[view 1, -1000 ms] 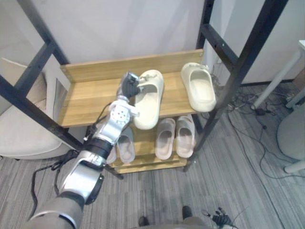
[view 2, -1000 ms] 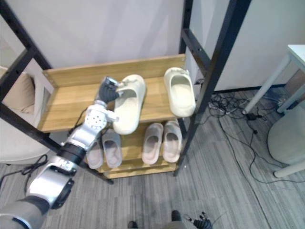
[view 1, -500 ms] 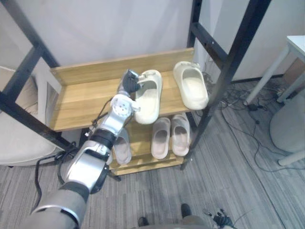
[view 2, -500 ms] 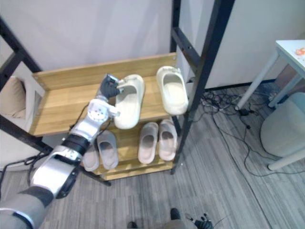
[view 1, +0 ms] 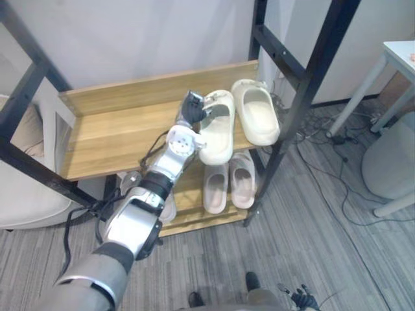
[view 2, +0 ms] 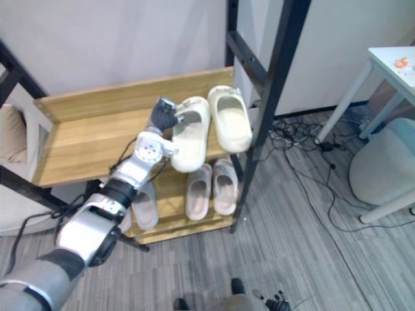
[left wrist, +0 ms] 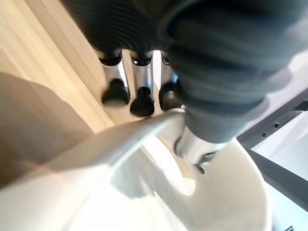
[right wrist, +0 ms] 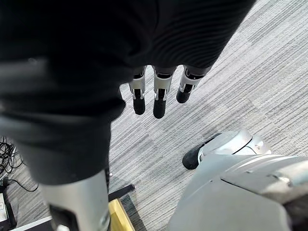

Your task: Organize the slippers on the shoe rack

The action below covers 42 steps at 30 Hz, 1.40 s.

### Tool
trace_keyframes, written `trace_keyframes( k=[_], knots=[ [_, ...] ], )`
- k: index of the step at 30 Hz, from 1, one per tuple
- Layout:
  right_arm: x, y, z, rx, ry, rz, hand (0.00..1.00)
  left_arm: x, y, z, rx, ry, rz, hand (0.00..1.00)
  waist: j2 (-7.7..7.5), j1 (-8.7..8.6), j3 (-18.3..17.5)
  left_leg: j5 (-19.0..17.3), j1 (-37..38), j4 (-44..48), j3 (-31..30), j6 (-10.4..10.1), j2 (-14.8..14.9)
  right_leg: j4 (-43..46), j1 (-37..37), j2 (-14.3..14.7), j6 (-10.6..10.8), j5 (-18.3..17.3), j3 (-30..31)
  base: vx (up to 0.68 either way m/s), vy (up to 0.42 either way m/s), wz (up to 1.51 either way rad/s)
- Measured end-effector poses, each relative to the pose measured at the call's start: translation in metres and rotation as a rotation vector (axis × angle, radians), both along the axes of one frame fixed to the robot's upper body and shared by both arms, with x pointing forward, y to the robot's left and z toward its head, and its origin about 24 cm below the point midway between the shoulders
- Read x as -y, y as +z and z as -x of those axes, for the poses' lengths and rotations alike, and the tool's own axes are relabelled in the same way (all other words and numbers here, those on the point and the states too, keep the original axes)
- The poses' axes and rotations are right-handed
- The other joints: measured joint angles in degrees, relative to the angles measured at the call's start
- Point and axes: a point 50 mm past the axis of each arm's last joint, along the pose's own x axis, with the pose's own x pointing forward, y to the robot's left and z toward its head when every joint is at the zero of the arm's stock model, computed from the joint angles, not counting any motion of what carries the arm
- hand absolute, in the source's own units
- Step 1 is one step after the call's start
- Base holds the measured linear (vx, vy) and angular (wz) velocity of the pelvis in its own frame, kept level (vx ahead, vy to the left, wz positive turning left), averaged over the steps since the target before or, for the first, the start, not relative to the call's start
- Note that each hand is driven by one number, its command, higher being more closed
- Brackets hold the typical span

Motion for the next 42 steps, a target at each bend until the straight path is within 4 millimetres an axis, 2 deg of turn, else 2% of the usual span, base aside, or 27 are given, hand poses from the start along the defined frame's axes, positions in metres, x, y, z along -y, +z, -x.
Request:
trace_keyframes(
  k=[9, 27, 37, 42],
  knots=[
    [0.0, 0.001, 0.001, 0.009, -0.008, 0.002, 0.0, 0.006, -0.002, 0.001, -0.016, -0.012, 0.03, 0.0, 0.0, -0.04, 0.0, 0.0, 0.0, 0.1, 0.0, 0.0, 0.0, -0.1, 0.2, 0.0, 0.0, 0.0, -0.1, 0.0, -0.044, 0.0],
    [-0.001, 0.0, 0.0, 0.0, 0.009, -0.002, 0.0, -0.011, -0.024, 0.002, -0.097, 0.053, 0.14, 0.0, 0.14, -0.81, -0.2, 0.3, 1.5, -0.5, -2.8, -0.2, 0.3, -3.7, 4.4, 0.0, -0.5, 1.0, -3.6, 0.0, -0.044, 0.07],
    [-0.003, -0.001, -0.003, -0.009, 0.031, -0.009, 0.0, -0.014, -0.034, 0.018, -0.068, 0.032, 0.225, 0.0, 0.02, -0.57, -0.2, 0.3, 1.8, 0.0, -4.3, -0.2, 0.3, -3.8, 5.7, -0.1, -0.6, 1.0, -5.1, -0.03, -0.041, 0.07],
    [-0.001, -0.001, -0.004, -0.013, 0.071, 0.001, 0.0, -0.02, -0.034, 0.032, -0.021, 0.008, 0.316, 0.0, -0.2, -0.1, -0.4, 0.7, 1.9, 0.0, -5.1, -0.1, 0.4, -3.9, 6.2, -0.1, -0.7, 1.1, -6.0, -0.05, -0.04, 0.08]
  ],
)
